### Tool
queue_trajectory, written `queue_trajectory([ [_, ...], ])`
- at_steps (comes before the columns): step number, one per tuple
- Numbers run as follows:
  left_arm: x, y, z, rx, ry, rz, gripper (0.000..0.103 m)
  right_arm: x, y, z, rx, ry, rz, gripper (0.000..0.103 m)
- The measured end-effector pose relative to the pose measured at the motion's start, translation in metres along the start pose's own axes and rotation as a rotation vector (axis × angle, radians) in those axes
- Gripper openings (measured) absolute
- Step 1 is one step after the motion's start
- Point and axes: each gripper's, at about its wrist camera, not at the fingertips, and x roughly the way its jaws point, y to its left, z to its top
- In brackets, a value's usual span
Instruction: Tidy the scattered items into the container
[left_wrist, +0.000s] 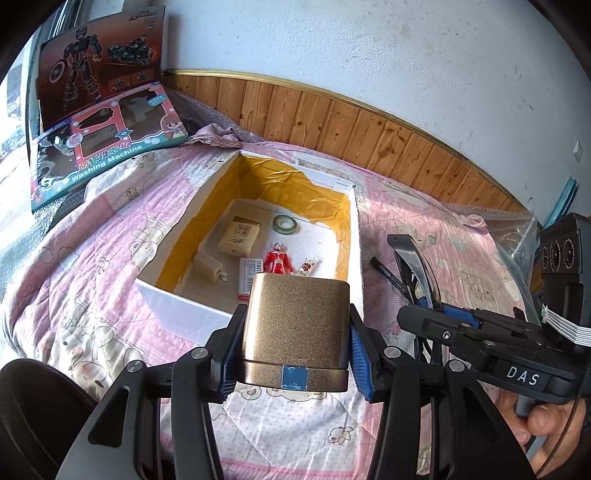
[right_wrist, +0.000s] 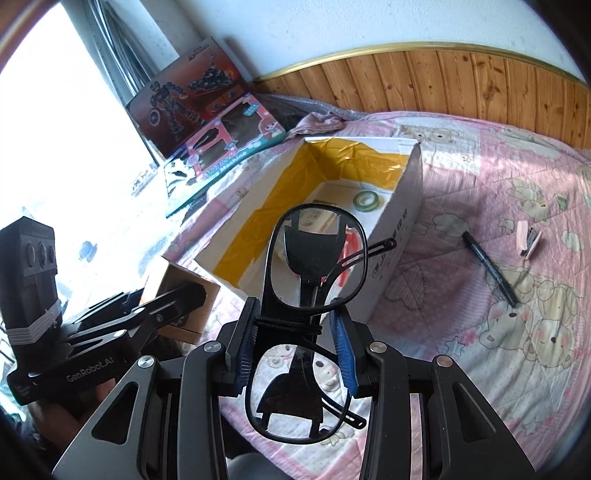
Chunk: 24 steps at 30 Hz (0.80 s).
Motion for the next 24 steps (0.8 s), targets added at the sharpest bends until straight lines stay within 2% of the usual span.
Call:
queue_trajectory([
  [12, 0.002, 0.036, 0.022, -0.088, -0.012, -0.025, 0.051, 0.011, 0.018, 0.031, -0.016, -0.020, 0.007, 0.040],
  [19, 0.004, 0.043, 0.047, -0.112, -0.022, -0.047, 0.051, 0.009, 0.029, 0.080, -0.050, -0.046, 0.013, 0.040],
  [24, 0.001, 0.039, 0.064, -0.098, -0.048, -0.037, 0.051, 0.013, 0.030, 0.119, -0.074, -0.075, 0.013, 0.040],
])
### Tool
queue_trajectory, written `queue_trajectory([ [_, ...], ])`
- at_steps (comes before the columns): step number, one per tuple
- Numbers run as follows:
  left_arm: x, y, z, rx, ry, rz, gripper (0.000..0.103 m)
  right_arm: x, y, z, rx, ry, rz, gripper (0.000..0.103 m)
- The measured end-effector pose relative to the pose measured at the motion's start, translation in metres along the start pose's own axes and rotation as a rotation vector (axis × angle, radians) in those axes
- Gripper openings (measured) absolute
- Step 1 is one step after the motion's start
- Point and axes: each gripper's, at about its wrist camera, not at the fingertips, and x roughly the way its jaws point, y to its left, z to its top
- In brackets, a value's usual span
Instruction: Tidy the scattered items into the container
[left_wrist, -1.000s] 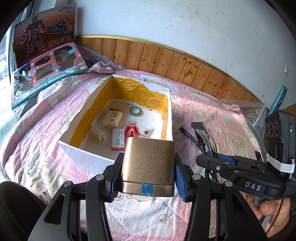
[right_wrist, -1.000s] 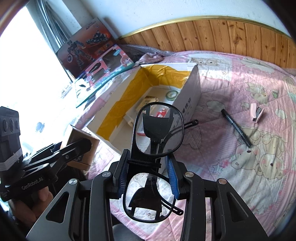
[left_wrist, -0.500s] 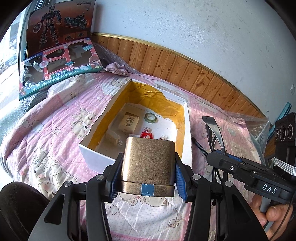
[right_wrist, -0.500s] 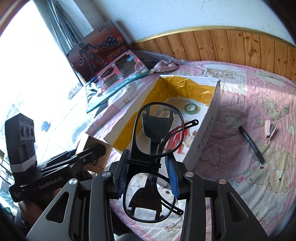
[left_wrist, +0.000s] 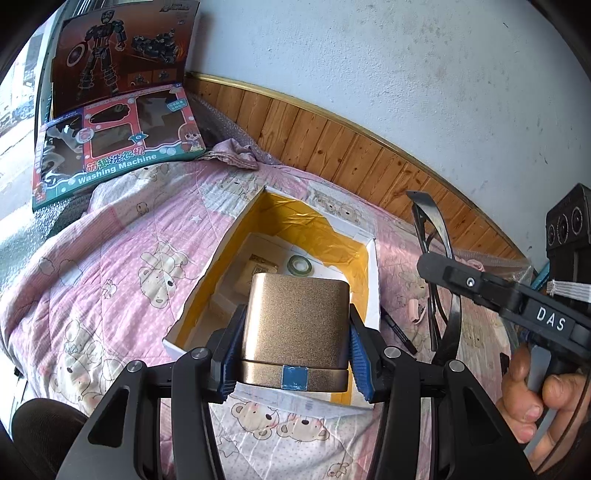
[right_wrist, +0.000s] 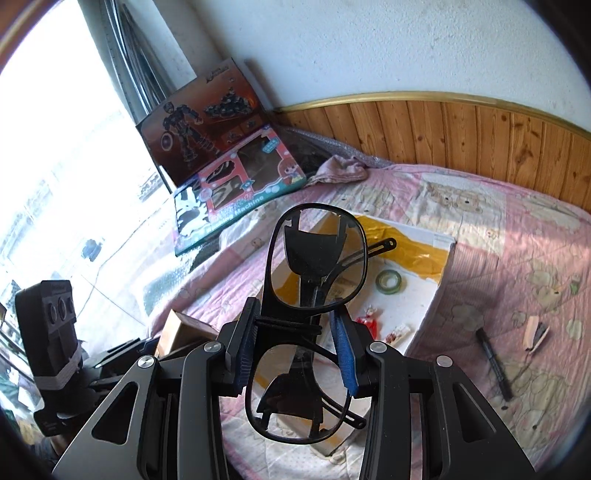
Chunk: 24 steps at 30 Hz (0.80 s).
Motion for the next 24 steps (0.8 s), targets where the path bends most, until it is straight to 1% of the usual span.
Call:
queue_trajectory([
  [3, 0.005, -0.004, 0.005, 0.012, 0.002, 0.008, 0.051, 0.003, -0.011, 0.006, 0.023, -0.026, 0.019, 0.040],
  [5, 0.012, -0.008, 0.004, 0.020, 0.015, 0.013, 0.051, 0.008, -0.019, 0.006, 0.032, -0.014, 0.025, 0.040],
  [10, 0.043, -0.026, -0.005, 0.038, 0.078, -0.001, 0.051, 0.015, -0.042, 0.005, 0.050, -0.003, 0.015, 0.040],
  [14, 0.063, -0.044, -0.013, 0.067, 0.117, -0.012, 0.051, 0.013, -0.057, 0.011, 0.072, -0.022, 0.012, 0.040],
  [19, 0.073, -0.058, -0.021, 0.108, 0.144, -0.013, 0.051, 0.008, -0.057, 0.026, 0.077, -0.073, 0.039, 0.040],
  [22, 0.075, -0.059, -0.024, 0.134, 0.141, 0.014, 0.051, 0.010, -0.053, 0.034, 0.069, -0.093, 0.054, 0.040],
  [24, 0.074, -0.053, -0.025, 0.133, 0.137, 0.032, 0.051, 0.015, -0.052, 0.038, 0.068, -0.095, 0.055, 0.040],
])
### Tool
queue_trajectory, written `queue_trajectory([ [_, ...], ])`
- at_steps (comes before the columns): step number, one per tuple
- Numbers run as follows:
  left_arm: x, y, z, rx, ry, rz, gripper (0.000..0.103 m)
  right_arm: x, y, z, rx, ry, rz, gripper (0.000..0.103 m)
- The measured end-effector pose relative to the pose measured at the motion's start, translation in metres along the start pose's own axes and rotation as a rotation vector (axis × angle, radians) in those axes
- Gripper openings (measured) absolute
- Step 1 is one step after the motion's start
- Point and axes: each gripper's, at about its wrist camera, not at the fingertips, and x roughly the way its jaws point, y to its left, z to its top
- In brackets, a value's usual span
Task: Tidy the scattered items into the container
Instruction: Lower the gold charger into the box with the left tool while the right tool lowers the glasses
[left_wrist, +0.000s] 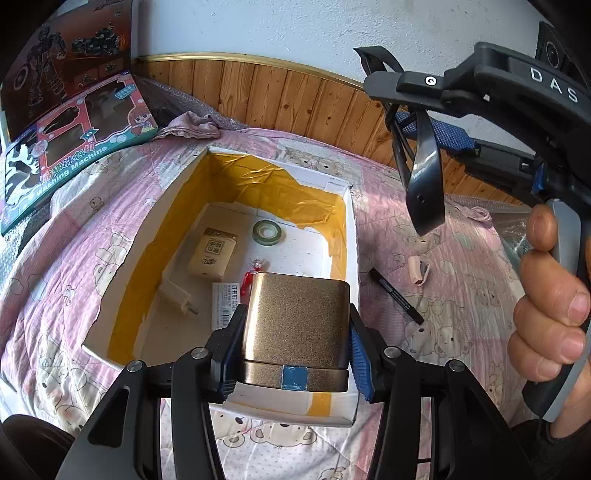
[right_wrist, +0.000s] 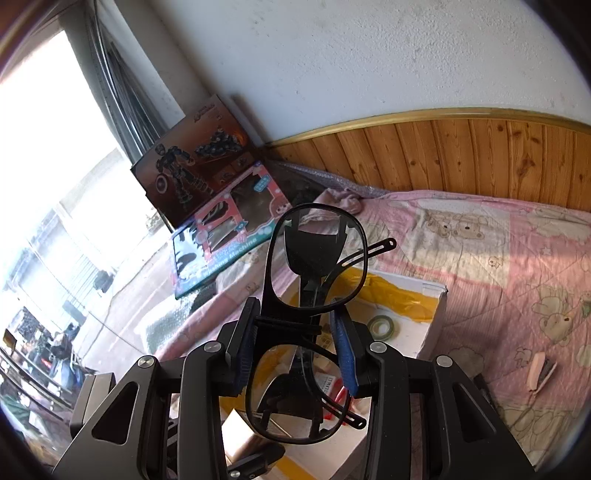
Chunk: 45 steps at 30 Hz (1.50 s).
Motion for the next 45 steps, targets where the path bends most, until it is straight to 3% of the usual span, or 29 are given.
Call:
queue_trajectory([
  [5, 0.002, 0.014, 0.000, -0.015, 0.014, 0.015, 0.051, 0.015, -0.004, 0.001, 0.017, 0.011, 0.007, 0.040],
  [20, 0.015, -0.003, -0.004, 0.037, 0.049, -0.016, 0.051, 0.029, -0.012, -0.003, 0.048, 0.028, 0.048, 0.040],
  [29, 0.014, 0.018, 0.005, 0.016, 0.036, 0.033, 0.051, 0.055, -0.028, -0.014, 0.042, 0.073, -0.037, 0.040],
  [37, 0.024, 0.007, 0.004, 0.049, 0.069, -0.024, 0.051, 0.063, -0.041, -0.014, 0.055, 0.074, -0.059, 0.040],
  [45, 0.034, 0.027, 0.008, 0.030, 0.071, 0.063, 0.051, 0.081, -0.045, -0.020, 0.043, 0.109, -0.078, 0.040],
])
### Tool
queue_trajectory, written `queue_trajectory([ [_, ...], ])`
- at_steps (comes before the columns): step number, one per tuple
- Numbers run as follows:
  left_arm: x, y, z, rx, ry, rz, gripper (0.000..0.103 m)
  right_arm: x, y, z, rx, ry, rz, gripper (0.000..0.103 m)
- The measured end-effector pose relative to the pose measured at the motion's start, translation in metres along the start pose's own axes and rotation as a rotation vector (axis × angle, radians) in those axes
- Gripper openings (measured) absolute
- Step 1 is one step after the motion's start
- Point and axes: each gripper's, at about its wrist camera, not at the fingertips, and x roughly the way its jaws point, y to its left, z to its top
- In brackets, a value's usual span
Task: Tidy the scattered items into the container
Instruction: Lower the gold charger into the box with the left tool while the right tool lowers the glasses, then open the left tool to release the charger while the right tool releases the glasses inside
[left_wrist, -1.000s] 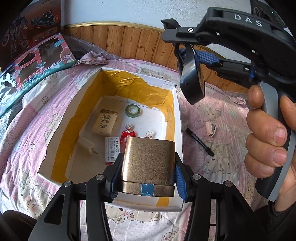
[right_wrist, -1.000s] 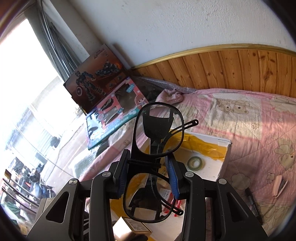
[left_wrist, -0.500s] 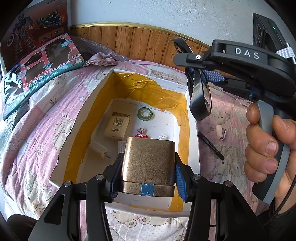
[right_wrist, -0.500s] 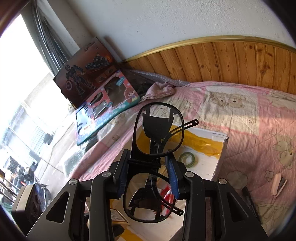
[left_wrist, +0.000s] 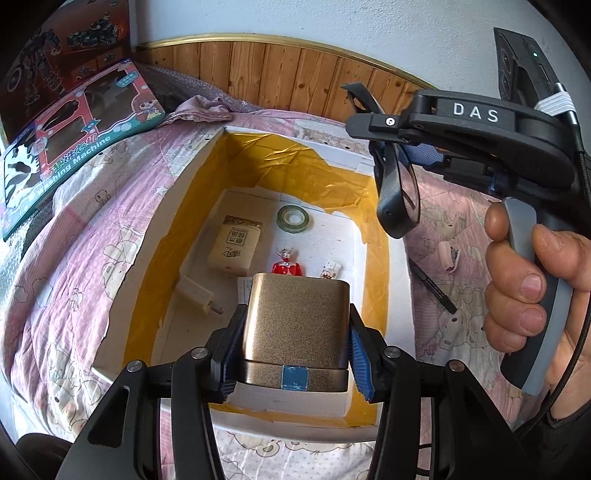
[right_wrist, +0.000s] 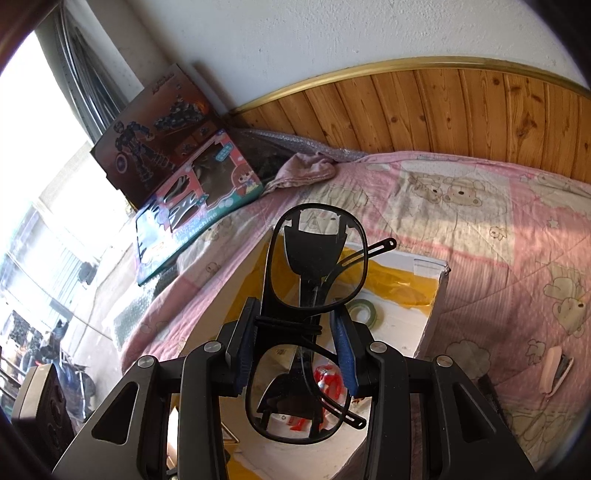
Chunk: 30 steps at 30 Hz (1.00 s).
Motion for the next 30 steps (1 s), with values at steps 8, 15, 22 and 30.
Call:
queue_trajectory([
  [8, 0.011, 0.000, -0.001, 0.034, 0.023, -0.007, 0.051, 0.013, -0.005, 0.000, 0.023, 0.023, 0.024, 0.041],
  [15, 0.015, -0.005, -0.002, 0.052, 0.021, 0.009, 0.051, 0.022, -0.005, -0.001, 0.010, 0.046, 0.006, 0.041],
  [22, 0.019, -0.002, -0.001, 0.045, 0.036, 0.027, 0.051, 0.027, -0.011, -0.002, -0.002, 0.034, -0.061, 0.046],
  [30, 0.003, 0.020, -0.002, -0.034, 0.022, 0.031, 0.052, 0.006, -0.019, 0.001, 0.049, 0.025, -0.052, 0.051],
])
